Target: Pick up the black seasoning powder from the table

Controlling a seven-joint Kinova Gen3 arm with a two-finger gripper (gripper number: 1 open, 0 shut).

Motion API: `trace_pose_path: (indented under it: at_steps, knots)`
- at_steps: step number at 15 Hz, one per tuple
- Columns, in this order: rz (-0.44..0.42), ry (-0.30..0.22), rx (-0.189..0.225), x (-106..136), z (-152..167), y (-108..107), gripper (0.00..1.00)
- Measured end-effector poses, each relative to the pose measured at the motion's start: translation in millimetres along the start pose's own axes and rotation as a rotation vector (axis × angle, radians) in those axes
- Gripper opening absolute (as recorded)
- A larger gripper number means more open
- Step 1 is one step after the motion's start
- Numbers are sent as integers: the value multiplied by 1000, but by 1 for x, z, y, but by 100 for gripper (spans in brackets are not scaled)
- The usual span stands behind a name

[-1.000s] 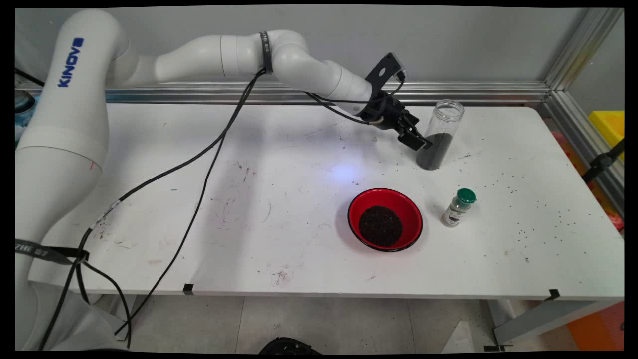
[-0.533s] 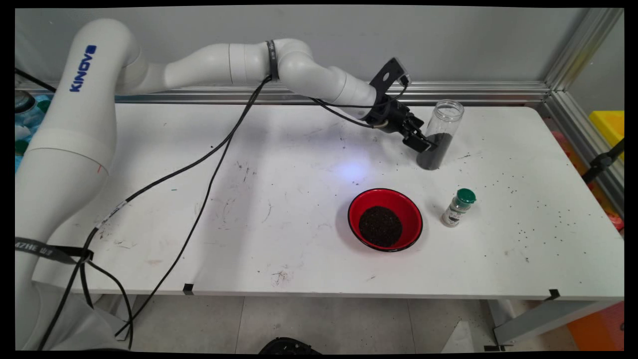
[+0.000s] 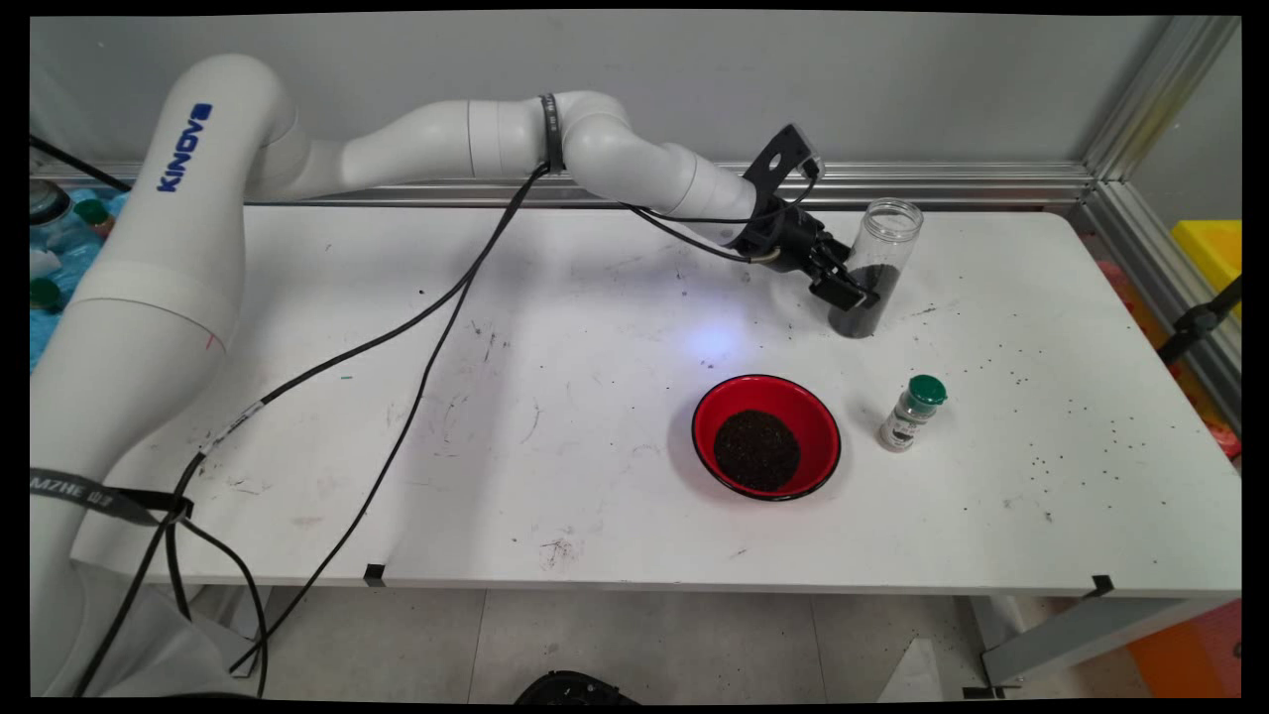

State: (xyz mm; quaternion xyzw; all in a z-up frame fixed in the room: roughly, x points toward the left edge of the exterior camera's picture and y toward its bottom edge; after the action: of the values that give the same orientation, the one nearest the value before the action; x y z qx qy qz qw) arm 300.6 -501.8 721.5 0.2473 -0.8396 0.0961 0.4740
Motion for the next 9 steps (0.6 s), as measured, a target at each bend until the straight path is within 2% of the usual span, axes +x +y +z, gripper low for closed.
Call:
trace_pose_path:
  at_steps: [9]
  knots:
    - [-20,16,-2,-2,11,1,100]
